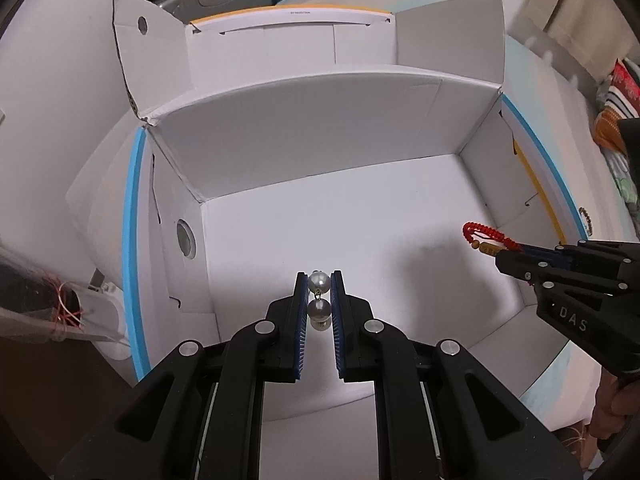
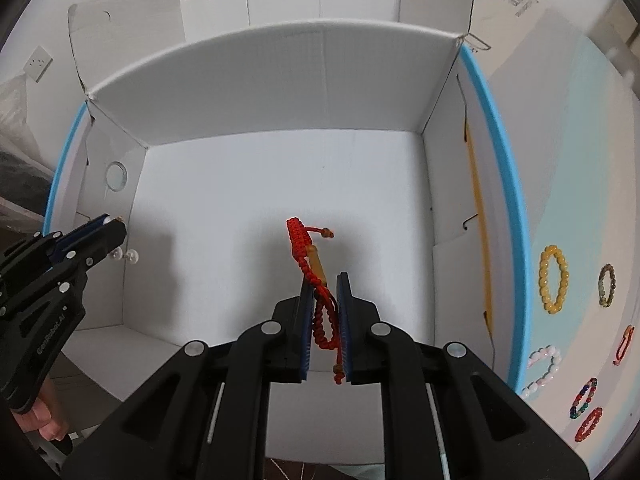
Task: Organize jewelry
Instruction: 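Open both tools to drop the earring and cord bracelet into the box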
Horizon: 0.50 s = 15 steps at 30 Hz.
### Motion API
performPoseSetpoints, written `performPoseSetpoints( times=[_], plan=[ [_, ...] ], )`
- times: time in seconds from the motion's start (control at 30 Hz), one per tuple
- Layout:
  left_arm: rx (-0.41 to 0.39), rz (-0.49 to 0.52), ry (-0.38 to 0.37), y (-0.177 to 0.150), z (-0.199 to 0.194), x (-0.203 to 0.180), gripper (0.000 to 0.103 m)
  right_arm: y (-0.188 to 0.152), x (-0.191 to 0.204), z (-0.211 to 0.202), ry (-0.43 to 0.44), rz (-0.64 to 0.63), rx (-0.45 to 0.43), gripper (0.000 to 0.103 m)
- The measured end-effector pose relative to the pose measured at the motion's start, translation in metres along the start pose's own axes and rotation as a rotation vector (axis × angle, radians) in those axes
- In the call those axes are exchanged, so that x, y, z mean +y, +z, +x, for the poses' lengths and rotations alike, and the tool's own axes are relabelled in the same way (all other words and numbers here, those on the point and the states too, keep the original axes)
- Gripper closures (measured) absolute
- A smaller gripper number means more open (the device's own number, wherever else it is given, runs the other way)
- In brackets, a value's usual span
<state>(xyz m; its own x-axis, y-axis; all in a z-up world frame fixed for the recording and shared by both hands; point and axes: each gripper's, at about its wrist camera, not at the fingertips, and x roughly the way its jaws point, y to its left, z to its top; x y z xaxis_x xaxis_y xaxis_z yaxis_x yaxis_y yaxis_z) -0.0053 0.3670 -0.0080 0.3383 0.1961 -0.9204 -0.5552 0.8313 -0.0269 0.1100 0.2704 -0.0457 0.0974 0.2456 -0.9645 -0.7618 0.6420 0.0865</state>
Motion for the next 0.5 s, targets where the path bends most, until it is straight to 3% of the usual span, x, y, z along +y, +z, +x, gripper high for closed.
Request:
performPoseSetpoints(
  times=[0.1, 0.27, 0.37, 0.4, 0.43, 0.5],
  plan=[
    [0.002, -0.003, -0.005, -0.003, 0.002, 0.0, 0.092, -0.003, 0.002, 0.002, 0.004, 0.005, 0.009, 0.087],
    [0.005, -0.017, 0.001, -0.004, 0.009, 0.003, 0.092, -0.006, 0.008, 0.006, -0.013, 0.01, 0.016, 0.066],
    [-0.004, -0.025, 0.021, -0.006, 0.008, 0.004, 0.089, -0.008, 0.011, 0.005, -0.008, 0.01, 0.014, 0.059],
    [-0.003, -0.032, 0.029, -0.006, 0.008, 0.006, 0.08, -0.01, 0.012, 0.004, -0.005, 0.011, 0.011, 0.057],
    [-0.002, -0.038, 0.037, -0.007, 0.008, 0.007, 0.062, -0.011, 0.013, 0.003, -0.002, 0.01, 0.006, 0.053],
    [-0.019, -0.043, 0.063, -0.008, 0.006, 0.008, 0.049, -0.01, 0.008, 0.001, 0.012, 0.01, -0.007, 0.046]
  ],
)
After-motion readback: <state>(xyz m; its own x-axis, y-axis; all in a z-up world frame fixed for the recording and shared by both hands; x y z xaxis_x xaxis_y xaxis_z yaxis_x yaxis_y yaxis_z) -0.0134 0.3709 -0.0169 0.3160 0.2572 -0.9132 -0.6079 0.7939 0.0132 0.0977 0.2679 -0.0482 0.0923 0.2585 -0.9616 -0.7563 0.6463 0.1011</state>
